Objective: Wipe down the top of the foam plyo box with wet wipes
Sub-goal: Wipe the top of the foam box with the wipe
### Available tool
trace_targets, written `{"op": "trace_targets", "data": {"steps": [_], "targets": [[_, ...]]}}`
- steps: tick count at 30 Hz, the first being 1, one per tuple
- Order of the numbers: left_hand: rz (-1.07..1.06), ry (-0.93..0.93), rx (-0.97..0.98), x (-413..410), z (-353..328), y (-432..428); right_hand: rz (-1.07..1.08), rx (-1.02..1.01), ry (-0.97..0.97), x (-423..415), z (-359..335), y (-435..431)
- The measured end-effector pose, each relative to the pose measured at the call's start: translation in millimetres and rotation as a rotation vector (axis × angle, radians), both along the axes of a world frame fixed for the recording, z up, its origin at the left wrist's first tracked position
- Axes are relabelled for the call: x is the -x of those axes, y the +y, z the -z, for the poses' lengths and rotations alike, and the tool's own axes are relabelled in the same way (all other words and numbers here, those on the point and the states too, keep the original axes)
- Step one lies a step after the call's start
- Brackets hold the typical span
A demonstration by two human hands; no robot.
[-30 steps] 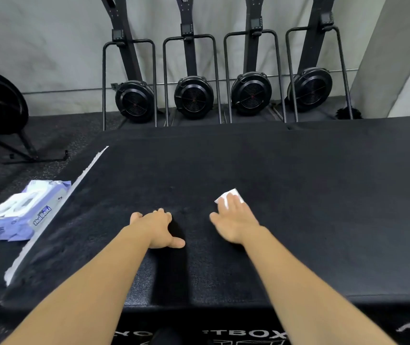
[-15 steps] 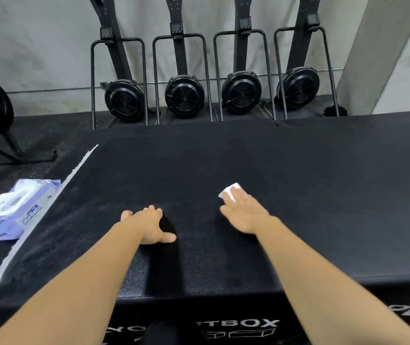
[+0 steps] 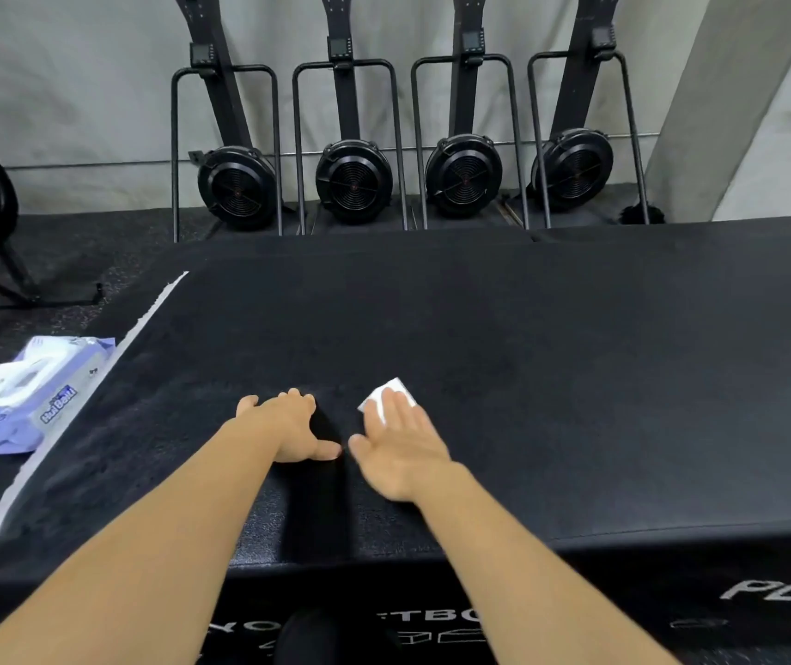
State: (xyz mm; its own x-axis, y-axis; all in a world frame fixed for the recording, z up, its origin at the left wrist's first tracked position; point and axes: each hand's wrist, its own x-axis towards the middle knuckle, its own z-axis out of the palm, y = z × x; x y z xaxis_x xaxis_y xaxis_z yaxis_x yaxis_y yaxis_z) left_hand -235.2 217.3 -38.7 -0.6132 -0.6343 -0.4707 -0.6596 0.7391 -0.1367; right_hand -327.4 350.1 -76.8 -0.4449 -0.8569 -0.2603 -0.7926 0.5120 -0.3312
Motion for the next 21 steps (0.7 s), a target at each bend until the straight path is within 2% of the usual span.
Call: {"op": "trace_targets", "data": {"steps": [4,8,12,16,21], "targets": [[0.016,0.037,0.01,-5,2,1,-0.109,0.059,-0.029,-32,0,-5],[0.011,0.036,-0.012,-7,1,3,-0.156,0.11,-0.078,-8,-7,3],[-0.011,0.047,-0.059,-9,-1,2,0.0,0.149,-0.059,42,-14,25],[-0.015,0.046,-0.083,-9,-1,1,0.14,0.088,-0.018,93,-16,45],[-0.016,0.047,-0.1,-7,-2,-2,0.213,-0.005,-0.004,90,-9,38]]}}
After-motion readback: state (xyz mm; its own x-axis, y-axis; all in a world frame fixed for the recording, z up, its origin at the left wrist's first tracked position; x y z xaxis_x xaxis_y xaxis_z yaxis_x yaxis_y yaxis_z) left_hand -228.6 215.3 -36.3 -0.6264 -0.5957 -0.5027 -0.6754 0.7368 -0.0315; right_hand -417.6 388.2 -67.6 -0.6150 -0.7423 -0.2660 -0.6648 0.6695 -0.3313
